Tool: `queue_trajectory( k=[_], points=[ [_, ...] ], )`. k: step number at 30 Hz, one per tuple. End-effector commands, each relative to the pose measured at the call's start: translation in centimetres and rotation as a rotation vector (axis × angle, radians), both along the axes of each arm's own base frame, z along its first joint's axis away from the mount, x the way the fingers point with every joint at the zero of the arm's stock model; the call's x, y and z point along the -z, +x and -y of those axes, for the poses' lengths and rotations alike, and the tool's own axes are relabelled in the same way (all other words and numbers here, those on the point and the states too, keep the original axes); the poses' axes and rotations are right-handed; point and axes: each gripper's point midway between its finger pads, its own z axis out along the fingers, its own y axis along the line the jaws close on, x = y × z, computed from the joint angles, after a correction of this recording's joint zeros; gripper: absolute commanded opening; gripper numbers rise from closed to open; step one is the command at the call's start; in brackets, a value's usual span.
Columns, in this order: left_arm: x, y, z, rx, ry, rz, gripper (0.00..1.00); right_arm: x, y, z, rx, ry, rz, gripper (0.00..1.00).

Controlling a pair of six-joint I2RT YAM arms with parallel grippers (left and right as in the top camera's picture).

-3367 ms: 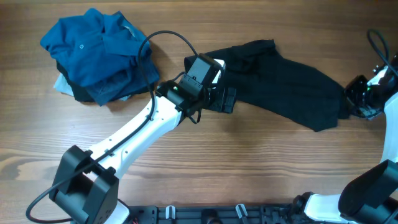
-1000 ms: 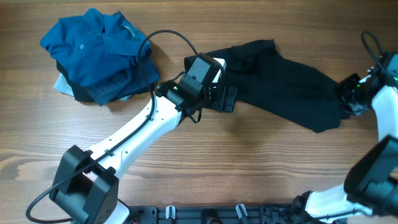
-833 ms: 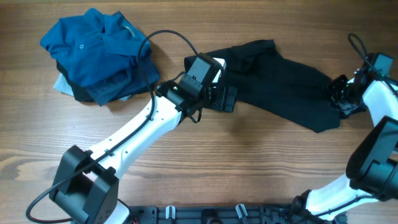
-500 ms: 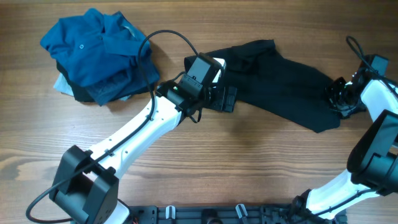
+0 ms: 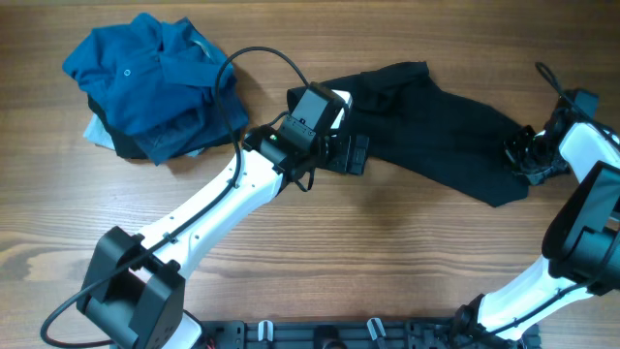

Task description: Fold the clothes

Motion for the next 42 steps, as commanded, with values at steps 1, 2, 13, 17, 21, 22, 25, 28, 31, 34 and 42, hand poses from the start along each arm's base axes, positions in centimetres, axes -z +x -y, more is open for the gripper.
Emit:
queue_trajectory(
  k=[1, 2, 13, 17, 21, 22, 25, 28, 31, 34, 42],
  points=[
    [0.2, 0.0, 0.1, -0.007, -0.008, -0.013, 1.00, -2.2, -0.7, 0.2, -0.007, -0.025, 0.021, 0.04],
    [0.2, 0.0, 0.0, -0.008, -0.008, -0.013, 1.00, -3.1, -0.7, 0.2, -0.012, -0.033, 0.036, 0.04],
    [0.2, -0.2, 0.2, -0.001, -0.015, -0.018, 1.00, -12.7, -0.6, -0.5, -0.040, -0.117, 0.263, 0.04],
    [0.2, -0.5, 0.4, 0.010, -0.028, -0.037, 1.00, -13.3, -0.9, -0.7, -0.042, -0.116, 0.272, 0.04],
    [1.5, -0.7, 0.3, -0.012, -0.014, -0.079, 1.00, -13.3, -0.8, -1.3, -0.052, -0.084, 0.279, 0.04],
    [2.0, -0.6, 0.4, -0.012, -0.007, -0.087, 1.00, -13.3, -0.8, -1.4, -0.053, -0.080, 0.281, 0.04],
    [4.3, 0.0, -0.3, -0.036, 0.048, -0.104, 0.93, -13.4, -0.8, -1.4, -0.055, -0.077, 0.282, 0.04],
    [5.4, 0.5, -0.9, -0.003, 0.116, -0.069, 0.86, -13.3, -0.9, -1.5, -0.058, -0.076, 0.278, 0.04],
    [5.4, 1.8, -2.5, -0.011, 0.224, 0.023, 0.83, -13.3, -0.9, -1.5, -0.057, -0.076, 0.278, 0.04],
    [5.6, 2.7, -3.4, 0.033, 0.314, 0.096, 0.74, -13.3, -0.9, -1.5, -0.057, -0.077, 0.279, 0.04],
    [5.7, 3.9, -3.7, 0.091, 0.409, 0.192, 0.70, -13.3, -0.9, -1.5, -0.061, -0.078, 0.279, 0.04]
  ],
)
